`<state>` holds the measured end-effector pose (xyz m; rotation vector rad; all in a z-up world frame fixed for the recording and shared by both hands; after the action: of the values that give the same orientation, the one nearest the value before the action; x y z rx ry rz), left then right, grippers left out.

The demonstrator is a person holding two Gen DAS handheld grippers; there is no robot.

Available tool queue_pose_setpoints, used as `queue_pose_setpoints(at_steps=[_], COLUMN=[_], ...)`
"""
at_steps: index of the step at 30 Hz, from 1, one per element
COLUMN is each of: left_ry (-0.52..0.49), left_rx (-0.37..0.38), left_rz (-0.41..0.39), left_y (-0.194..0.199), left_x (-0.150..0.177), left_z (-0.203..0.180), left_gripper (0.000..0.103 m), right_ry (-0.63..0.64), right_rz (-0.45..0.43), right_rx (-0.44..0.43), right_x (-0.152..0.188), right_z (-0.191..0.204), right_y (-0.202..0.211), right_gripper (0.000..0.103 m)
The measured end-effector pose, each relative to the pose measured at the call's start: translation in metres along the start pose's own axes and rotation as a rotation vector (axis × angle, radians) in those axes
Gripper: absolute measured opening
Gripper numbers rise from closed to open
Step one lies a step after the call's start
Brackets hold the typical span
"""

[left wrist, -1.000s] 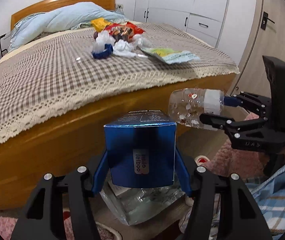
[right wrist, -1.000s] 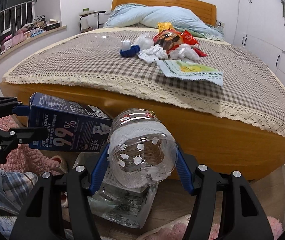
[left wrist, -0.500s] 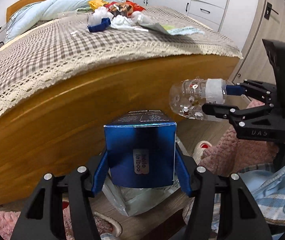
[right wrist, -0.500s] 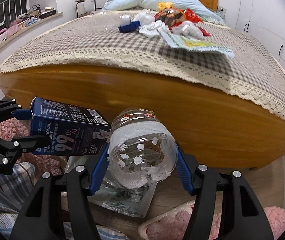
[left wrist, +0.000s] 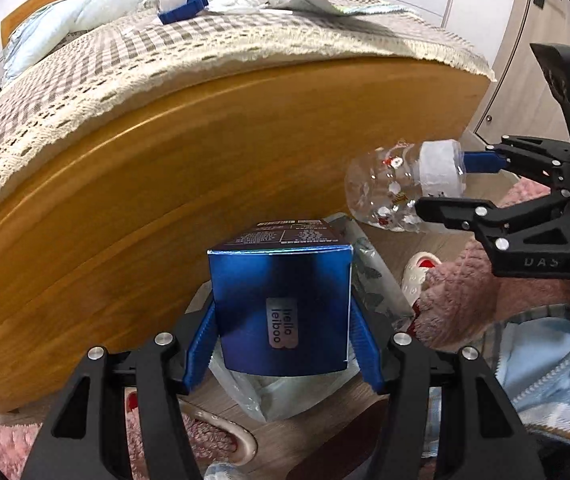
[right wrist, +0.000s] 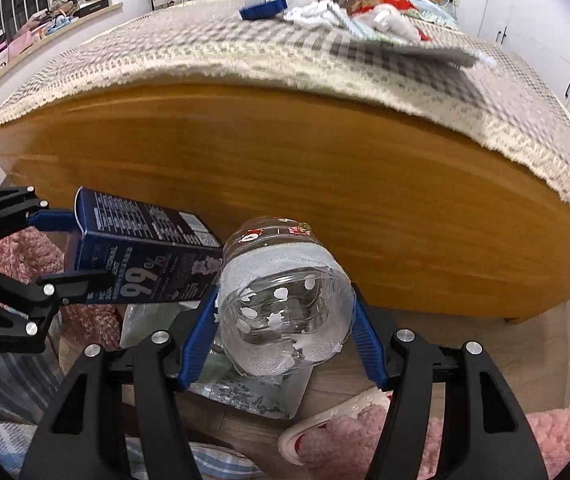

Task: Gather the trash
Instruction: 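Carry the blue box and clear bottle down toward the trash bag with both tools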

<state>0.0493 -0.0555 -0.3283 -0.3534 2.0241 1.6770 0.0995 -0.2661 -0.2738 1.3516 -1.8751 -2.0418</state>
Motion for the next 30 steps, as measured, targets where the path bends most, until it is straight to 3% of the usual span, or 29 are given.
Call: queue_pose_setpoints(at_steps=[16, 30], left_ry=[-0.047, -0.113], left_rx=[-0.09, -0.04], left_rz=[0.073, 0.188], left_y=[-0.033, -0.061], left_x=[0.004, 0.022], left_z=[0.006, -0.002], left_gripper=[0.057, 0.057], right_ry=[-0.037, -0.089], right_rz=[0.12, 0.277], right_rx=[-0.031, -0.083], right_x=[0.025, 0.046], right_z=[0.001, -0.013], right_y=[-0.031, -0.068], right_gripper=[0.061, 0.061])
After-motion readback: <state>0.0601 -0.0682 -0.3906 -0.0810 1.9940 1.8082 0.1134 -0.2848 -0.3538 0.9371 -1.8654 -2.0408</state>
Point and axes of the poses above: each gripper's, at about its wrist camera, not at the fingertips, and y roughly against the way its jaws point, z to its left, x to its underside, the point moved 9 cm from there along -y, roughly the way its jaws point, and after that the axes turned 7 degrees about x, right-handed, at the moved point
